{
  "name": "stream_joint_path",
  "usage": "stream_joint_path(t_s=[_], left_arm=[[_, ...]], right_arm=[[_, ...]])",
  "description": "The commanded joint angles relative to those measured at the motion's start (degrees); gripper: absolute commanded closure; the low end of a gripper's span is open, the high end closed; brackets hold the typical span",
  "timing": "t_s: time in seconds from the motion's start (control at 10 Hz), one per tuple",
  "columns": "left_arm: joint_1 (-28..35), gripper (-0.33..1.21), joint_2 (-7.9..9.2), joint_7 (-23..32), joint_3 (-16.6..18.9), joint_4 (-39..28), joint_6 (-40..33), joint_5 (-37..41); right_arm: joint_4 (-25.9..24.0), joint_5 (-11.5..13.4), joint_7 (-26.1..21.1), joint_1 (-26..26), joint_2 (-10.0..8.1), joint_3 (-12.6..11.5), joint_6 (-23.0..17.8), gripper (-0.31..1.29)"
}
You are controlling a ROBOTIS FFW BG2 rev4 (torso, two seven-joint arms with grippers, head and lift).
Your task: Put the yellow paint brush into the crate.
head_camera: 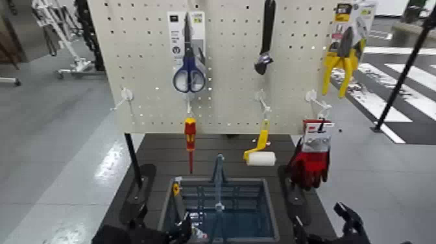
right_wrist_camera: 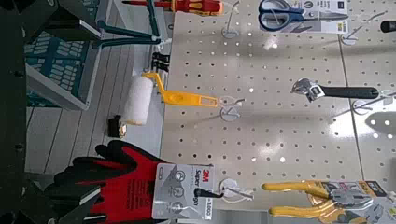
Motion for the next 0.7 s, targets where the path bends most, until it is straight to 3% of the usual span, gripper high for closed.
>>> stream_joint_path(t_s=[0.1,0.3,0.7], left_arm=[[1.83,0.02,-1.49,2.5,-1.48,0.52,-4.3,0.07],[3.59,0.06,-0.44,4.44,-2.28,-0.45,-5.88,-1.25],[5.35,0.11,-0.53,5.58,-1.13,-2.21,-8.69,-5.29]], right_arm=[[-1.37,1.12,-0.33,0.49,-0.01,-0.36,2.46,0.15],[-1.64,1.29,-0.25,0.84,-0.45,-0.8,2.2,0.15],[-1.81,2.17,-0.42,1.19,-0.28,-1.32,1.49,0.15]])
